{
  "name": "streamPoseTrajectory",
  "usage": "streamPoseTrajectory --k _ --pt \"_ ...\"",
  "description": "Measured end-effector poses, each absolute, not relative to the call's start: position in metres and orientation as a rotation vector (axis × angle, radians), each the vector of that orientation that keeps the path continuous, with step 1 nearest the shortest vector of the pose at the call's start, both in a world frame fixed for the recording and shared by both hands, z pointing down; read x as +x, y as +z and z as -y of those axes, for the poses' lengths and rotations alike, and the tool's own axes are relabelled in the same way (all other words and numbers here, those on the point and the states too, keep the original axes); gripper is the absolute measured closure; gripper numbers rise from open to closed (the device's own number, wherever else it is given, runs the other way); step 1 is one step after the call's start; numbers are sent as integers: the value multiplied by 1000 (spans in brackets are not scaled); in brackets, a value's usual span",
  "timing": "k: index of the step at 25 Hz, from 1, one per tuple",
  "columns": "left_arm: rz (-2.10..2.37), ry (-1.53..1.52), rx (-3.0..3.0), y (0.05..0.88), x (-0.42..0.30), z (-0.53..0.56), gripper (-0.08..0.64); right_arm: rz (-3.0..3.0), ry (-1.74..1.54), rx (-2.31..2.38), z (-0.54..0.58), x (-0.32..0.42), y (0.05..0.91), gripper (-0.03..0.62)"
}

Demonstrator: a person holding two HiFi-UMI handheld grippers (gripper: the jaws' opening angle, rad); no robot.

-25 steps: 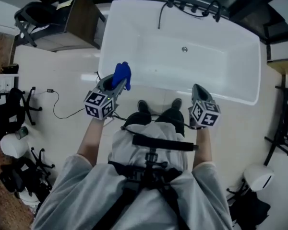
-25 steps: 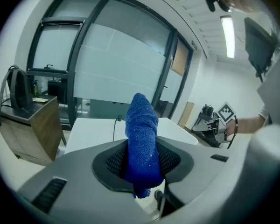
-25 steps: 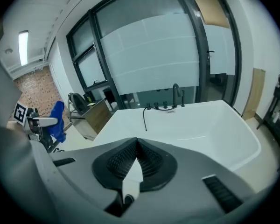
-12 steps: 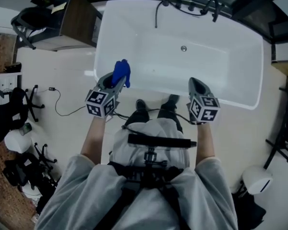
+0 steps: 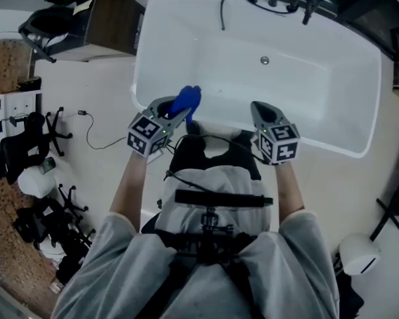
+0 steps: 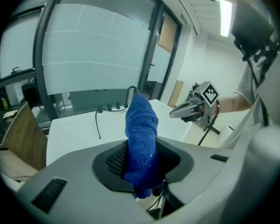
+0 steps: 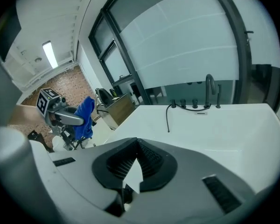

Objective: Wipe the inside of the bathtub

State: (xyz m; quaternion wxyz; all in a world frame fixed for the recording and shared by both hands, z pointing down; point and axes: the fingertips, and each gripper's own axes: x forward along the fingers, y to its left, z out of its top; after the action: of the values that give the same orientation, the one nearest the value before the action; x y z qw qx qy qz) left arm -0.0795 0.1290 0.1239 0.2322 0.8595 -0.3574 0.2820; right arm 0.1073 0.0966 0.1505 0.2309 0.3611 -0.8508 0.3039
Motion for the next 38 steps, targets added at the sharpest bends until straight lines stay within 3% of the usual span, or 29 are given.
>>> streamPoseTrajectory --k 18,25,38 --pt "90 1275 2417 339 -74 -145 436 2105 1042 1198 -112 76 274 583" --pt "-90 1298 2307 414 -60 -157 436 2019 1145 1267 -115 92 327 583" --pt "-714 1508 2199 494 -47 -200 437 2006 1197 1291 -103 101 358 583"
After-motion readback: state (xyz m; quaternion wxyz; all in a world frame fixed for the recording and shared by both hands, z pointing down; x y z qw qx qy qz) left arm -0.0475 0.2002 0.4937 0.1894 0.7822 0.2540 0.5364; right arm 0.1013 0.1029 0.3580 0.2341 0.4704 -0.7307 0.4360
